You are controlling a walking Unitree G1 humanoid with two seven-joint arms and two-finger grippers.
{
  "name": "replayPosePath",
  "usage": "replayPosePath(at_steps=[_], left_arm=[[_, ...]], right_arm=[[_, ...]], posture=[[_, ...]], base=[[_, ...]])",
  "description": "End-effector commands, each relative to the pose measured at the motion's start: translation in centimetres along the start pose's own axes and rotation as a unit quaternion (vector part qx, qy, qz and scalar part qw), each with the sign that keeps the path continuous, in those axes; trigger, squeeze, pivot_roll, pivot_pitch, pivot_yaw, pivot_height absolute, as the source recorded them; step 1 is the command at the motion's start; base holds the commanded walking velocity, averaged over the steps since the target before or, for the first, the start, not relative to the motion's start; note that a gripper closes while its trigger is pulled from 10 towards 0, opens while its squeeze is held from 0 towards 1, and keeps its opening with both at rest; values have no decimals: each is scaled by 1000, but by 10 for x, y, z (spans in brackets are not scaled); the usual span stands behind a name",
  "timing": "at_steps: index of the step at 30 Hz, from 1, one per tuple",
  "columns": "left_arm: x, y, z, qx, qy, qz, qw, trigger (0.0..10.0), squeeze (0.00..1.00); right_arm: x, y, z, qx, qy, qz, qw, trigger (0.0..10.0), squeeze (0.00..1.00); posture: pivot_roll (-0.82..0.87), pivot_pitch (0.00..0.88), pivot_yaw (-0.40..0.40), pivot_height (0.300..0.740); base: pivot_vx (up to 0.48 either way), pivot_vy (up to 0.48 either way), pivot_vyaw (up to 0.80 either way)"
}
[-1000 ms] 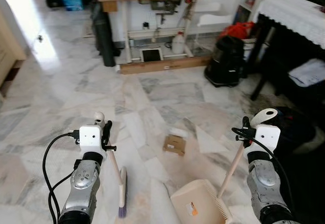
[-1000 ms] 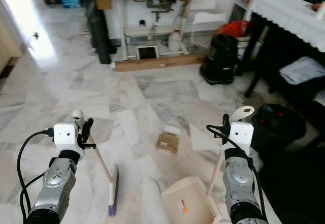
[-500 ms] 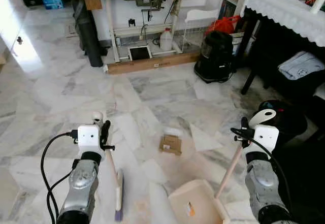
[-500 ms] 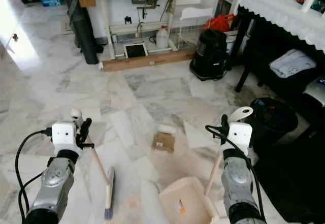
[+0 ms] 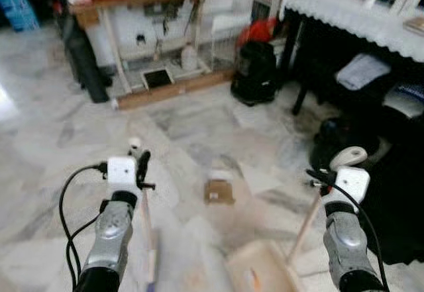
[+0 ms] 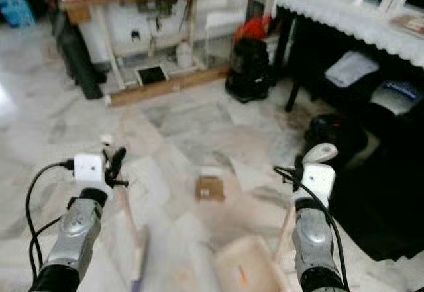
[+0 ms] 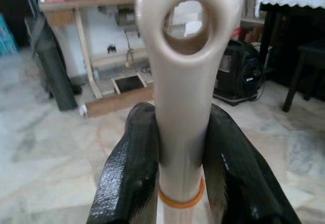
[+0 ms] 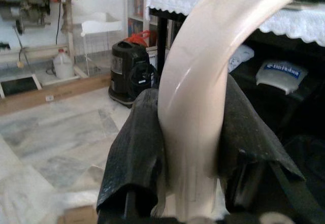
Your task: Sweep floor
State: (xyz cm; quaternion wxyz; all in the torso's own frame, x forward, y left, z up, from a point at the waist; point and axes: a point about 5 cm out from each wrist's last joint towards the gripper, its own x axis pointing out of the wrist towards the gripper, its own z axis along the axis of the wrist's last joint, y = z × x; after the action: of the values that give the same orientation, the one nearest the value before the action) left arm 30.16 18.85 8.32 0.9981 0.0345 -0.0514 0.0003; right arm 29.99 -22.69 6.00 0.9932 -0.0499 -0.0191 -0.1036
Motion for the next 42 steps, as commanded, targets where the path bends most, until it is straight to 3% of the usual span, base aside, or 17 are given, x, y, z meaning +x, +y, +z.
replayPosePath(at_steps=[1,9,42], left_arm=[[0,2,2,6,-6,1,1000,10000,0],[1,1,2,6,-4,-1,1000,10000,0],[0,1,2,7,-4,1,1000,10000,0]], right_arm=[[6,2,12,8,-29,-3,1000,10000,0],[6,1,12,4,-32,-6,999,10000,0],[7,0,12,6,-28,-11,1000,10000,0]], posture=[[0,0,18,740],[-2,0,18,740],[-1,0,16,740]], base=[[0,0,0],[30,0,0],[299,0,0]])
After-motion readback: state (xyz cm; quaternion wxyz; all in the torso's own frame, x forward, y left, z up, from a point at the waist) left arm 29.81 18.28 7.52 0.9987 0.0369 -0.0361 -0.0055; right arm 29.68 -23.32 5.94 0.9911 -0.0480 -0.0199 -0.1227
